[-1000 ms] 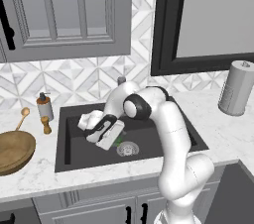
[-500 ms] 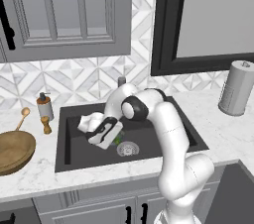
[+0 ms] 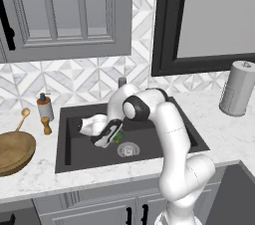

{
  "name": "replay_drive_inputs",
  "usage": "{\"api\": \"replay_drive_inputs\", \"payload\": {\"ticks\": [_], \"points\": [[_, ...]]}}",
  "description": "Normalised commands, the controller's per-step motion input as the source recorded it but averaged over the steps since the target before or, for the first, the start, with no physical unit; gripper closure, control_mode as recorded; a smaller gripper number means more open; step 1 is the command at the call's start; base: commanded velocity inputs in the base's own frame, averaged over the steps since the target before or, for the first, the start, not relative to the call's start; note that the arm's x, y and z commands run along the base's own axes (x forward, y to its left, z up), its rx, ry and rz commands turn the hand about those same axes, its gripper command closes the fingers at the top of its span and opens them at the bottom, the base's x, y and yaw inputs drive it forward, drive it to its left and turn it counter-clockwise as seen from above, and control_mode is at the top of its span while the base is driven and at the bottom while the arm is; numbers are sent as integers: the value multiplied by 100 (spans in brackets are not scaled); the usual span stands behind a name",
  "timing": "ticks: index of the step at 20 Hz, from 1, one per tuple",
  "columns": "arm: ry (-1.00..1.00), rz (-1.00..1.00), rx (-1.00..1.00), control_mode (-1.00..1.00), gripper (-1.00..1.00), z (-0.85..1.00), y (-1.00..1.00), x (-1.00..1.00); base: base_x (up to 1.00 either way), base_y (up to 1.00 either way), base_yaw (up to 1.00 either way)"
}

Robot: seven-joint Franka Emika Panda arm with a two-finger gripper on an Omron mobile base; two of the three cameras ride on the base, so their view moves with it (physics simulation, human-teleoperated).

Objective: Pick the broccoli from the sink and place it in the bowl. Then pick the bowl and place it in the microwave. Then close the microwave door and press the start button.

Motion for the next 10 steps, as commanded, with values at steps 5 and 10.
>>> {"api": "replay_drive_inputs", "payload": {"ticks": [5, 10], "points": [[-2, 11, 0, -100, 100, -29, 3, 38, 0, 0, 0], [0, 4, 1, -100, 100, 2, 4, -12, 0, 0, 0]]}}
